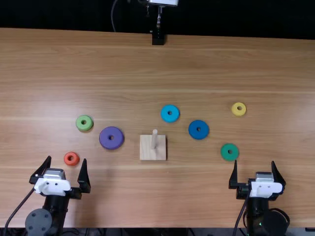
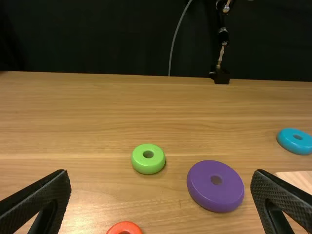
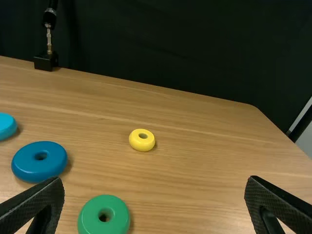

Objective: Build the Hanoi tower: stack the rings onto the peg from bottom to top in this color order: purple, dark blue, light blue, dark green, light green, yellow, orange.

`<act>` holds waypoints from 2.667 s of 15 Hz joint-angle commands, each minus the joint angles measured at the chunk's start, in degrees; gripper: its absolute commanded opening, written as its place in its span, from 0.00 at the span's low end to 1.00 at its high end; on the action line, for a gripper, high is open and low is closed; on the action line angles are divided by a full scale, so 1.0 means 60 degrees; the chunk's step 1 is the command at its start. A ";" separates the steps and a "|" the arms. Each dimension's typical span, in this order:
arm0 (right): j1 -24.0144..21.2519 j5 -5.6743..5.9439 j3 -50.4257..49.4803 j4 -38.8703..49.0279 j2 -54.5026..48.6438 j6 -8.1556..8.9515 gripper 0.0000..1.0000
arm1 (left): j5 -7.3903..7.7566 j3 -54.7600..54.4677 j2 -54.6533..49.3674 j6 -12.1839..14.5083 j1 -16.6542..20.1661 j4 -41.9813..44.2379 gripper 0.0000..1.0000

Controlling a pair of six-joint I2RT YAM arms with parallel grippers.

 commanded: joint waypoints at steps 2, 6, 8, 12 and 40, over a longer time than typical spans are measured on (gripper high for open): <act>-0.0104 0.0113 -0.0169 -0.0079 -0.0115 -0.0009 1.00 | 0.0050 -0.0359 -0.0115 0.0074 0.0034 -0.0029 1.00; -0.0104 0.0113 -0.0154 -0.0079 -0.0115 -0.0026 1.00 | 0.0050 -0.0359 -0.0115 0.0074 0.0034 -0.0029 1.00; -0.0104 0.0113 -0.0154 -0.0079 -0.0115 -0.0026 1.00 | 0.0050 -0.0359 -0.0115 0.0074 0.0034 -0.0029 1.00; -0.0104 0.0113 -0.0154 -0.0079 -0.0115 -0.0009 1.00 | 0.0050 -0.0359 -0.0115 0.0074 0.0034 -0.0029 1.00; -0.0104 0.0113 -0.0154 -0.0079 -0.0115 -0.0026 1.00 | 0.0718 0.7214 0.9539 0.1375 -0.0728 -0.2824 1.00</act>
